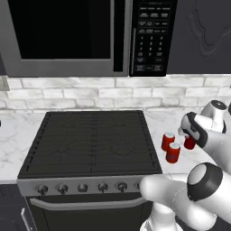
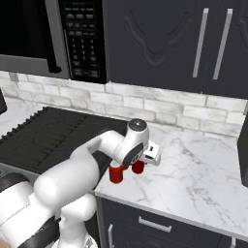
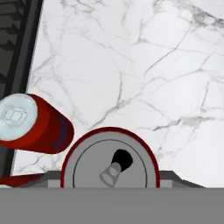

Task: Four empty soda cans are scattered around the kitchen. Gather all the cans and cluster them next to the stove for recycling.

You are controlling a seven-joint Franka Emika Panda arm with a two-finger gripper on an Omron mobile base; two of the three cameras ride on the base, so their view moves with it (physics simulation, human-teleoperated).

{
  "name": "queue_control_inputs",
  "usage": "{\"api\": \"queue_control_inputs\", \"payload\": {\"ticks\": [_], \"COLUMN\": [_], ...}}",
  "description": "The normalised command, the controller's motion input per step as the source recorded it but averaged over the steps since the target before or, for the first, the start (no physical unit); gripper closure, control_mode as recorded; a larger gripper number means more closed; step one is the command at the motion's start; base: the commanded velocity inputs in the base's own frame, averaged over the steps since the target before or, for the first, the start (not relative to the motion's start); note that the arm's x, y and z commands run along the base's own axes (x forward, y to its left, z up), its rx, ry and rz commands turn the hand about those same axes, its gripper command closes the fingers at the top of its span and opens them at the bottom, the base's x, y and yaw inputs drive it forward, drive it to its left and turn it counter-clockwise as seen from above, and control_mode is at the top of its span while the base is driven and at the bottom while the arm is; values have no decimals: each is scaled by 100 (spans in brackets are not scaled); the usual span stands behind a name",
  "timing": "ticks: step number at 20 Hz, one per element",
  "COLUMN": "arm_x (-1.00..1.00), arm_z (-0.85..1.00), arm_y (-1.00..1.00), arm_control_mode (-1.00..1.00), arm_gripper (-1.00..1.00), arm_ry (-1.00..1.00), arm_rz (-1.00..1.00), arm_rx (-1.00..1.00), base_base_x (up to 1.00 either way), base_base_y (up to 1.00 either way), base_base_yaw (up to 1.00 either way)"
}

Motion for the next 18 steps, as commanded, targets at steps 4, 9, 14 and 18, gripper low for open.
{"api": "queue_control_inputs", "payload": {"ticks": [4,9,14,18], "arm_x": [11,12,11,8], "arm_z": [-14,-18,-15,-15], "arm_y": [-8,-1,0,0], "arm_control_mode": [-100,-100,-100,-100], "arm_gripper": [100,100,100,100], "arm_ry": [0,0,0,0], "arm_rz": [0,0,0,0], "arm_rx": [0,0,0,0], "base_base_x": [0,0,0,0], "base_base_y": [0,0,0,0], "base_base_yaw": [0,0,0,0]}}
